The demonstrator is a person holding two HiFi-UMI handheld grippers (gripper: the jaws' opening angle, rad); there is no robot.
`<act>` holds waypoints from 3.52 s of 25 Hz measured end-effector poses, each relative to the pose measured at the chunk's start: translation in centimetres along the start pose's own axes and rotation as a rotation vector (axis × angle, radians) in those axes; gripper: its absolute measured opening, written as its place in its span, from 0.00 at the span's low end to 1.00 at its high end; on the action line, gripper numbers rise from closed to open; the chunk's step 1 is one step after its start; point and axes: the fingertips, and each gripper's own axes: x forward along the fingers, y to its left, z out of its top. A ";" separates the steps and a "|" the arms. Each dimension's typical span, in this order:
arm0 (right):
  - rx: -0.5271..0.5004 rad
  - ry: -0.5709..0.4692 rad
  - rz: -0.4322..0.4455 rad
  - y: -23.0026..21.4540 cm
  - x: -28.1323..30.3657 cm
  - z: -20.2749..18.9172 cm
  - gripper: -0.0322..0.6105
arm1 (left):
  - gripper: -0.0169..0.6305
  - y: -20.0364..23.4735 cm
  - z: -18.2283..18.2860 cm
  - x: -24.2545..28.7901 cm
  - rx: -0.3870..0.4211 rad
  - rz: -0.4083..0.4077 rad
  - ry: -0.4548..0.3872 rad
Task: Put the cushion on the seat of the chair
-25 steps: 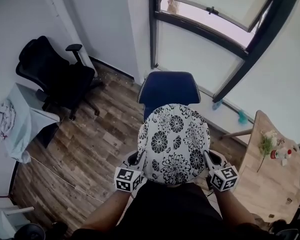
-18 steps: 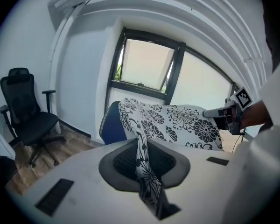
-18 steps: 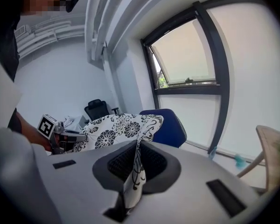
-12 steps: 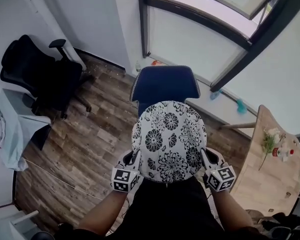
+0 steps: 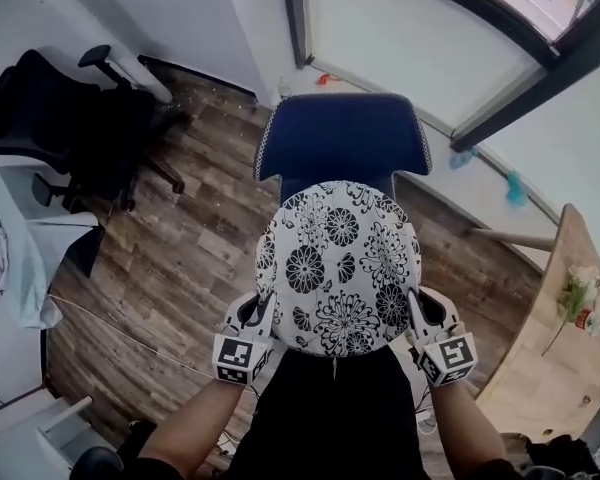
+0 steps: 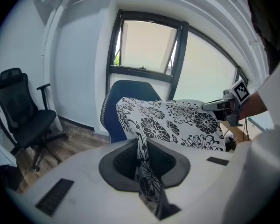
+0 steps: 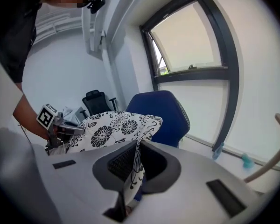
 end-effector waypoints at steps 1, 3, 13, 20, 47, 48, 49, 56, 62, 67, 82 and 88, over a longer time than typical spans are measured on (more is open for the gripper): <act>0.008 0.001 0.004 -0.1 0.8 -0.5 0.11 | 0.07 0.4 -0.5 0.6 -0.001 -0.001 0.014; 0.038 -0.002 0.009 -0.7 2.4 -1.2 0.11 | 0.07 1.3 -1.2 2.0 -0.013 0.012 0.031; 0.001 0.079 0.045 -5.1 8.9 -7.8 0.11 | 0.07 2.3 -6.5 9.8 -0.049 0.029 0.046; -0.009 0.144 0.093 -6.3 13.1 -11.5 0.11 | 0.07 5.2 -10.7 14.0 -0.056 0.106 0.118; 0.221 0.285 0.089 -13.3 20.2 -22.5 0.11 | 0.17 10.8 -19.2 23.0 -0.177 0.193 0.202; 0.223 0.293 0.085 -13.3 20.5 -22.9 0.11 | 0.20 11.1 -19.5 23.1 -0.187 0.197 0.206; 0.218 0.299 0.080 -13.4 20.7 -23.1 0.11 | 0.23 11.4 -19.7 23.1 -0.195 0.200 0.210; 0.369 0.269 0.020 -15.1 20.7 -24.6 0.16 | 0.37 13.0 -20.0 22.3 -0.286 0.154 0.200; 0.387 0.247 -0.042 -16.6 19.5 -23.7 0.27 | 0.37 15.3 -18.5 19.9 -0.259 0.233 0.189; 0.379 0.188 -0.079 -16.6 18.7 -21.0 0.27 | 0.37 15.9 -16.1 18.6 -0.228 0.251 0.156; 0.178 -0.061 -0.102 -12.4 10.1 -2.5 0.27 | 0.36 10.4 -1.7 10.6 -0.146 0.205 0.005; 0.166 -0.097 -0.080 -10.3 7.0 2.2 0.27 | 0.36 7.8 3.5 7.6 -0.101 0.171 -0.060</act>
